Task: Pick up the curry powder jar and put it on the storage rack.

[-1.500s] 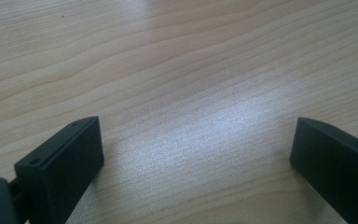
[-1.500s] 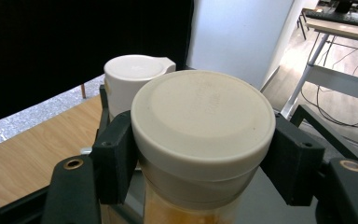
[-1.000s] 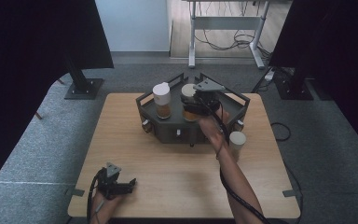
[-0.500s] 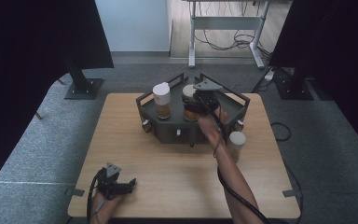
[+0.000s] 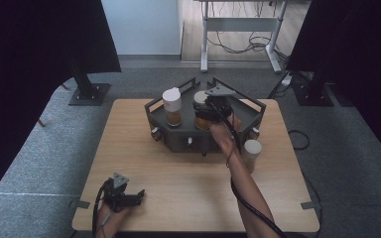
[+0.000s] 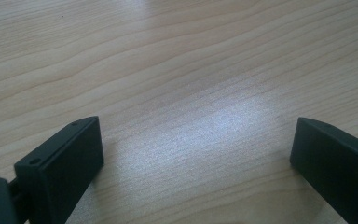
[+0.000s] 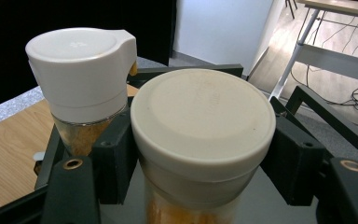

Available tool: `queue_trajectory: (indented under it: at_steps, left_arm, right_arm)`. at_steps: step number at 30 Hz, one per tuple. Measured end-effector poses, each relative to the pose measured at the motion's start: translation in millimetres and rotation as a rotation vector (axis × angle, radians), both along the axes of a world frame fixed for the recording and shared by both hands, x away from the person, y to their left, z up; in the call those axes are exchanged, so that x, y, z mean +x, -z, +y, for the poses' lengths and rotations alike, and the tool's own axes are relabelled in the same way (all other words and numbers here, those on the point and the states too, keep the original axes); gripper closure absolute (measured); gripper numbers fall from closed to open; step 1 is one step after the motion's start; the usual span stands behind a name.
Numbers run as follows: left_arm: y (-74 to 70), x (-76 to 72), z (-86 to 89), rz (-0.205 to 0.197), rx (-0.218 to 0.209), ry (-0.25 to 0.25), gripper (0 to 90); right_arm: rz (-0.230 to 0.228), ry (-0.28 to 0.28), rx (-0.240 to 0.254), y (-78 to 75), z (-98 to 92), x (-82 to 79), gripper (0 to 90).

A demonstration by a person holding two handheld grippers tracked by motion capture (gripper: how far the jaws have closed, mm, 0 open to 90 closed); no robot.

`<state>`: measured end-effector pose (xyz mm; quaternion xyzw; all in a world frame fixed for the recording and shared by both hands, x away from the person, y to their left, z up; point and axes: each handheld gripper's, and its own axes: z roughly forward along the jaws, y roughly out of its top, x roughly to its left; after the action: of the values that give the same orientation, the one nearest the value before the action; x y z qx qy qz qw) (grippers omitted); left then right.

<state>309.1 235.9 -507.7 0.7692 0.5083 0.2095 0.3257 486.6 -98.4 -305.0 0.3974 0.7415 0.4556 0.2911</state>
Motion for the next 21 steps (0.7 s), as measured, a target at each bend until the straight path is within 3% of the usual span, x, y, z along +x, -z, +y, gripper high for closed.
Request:
queue_trajectory:
  at_steps: [6, 16, 21]
  left_arm:
    - [0.0, -0.1, 0.0, 0.0, 0.0, 0.001, 2.2]
    - [0.0, -0.3, 0.0, 0.001, -0.001, 0.001, 2.2]
    - [0.0, -0.4, 0.0, 0.001, -0.001, 0.001, 2.2]
  right_arm:
    - [0.001, -0.003, -0.006, -0.7, 0.3, -0.6, 31.5]
    - [0.015, -0.025, 0.015, 5.1, -2.5, 3.5, 10.1]
    - [0.025, -0.02, 0.024, 6.7, -3.8, 4.6, 5.7]
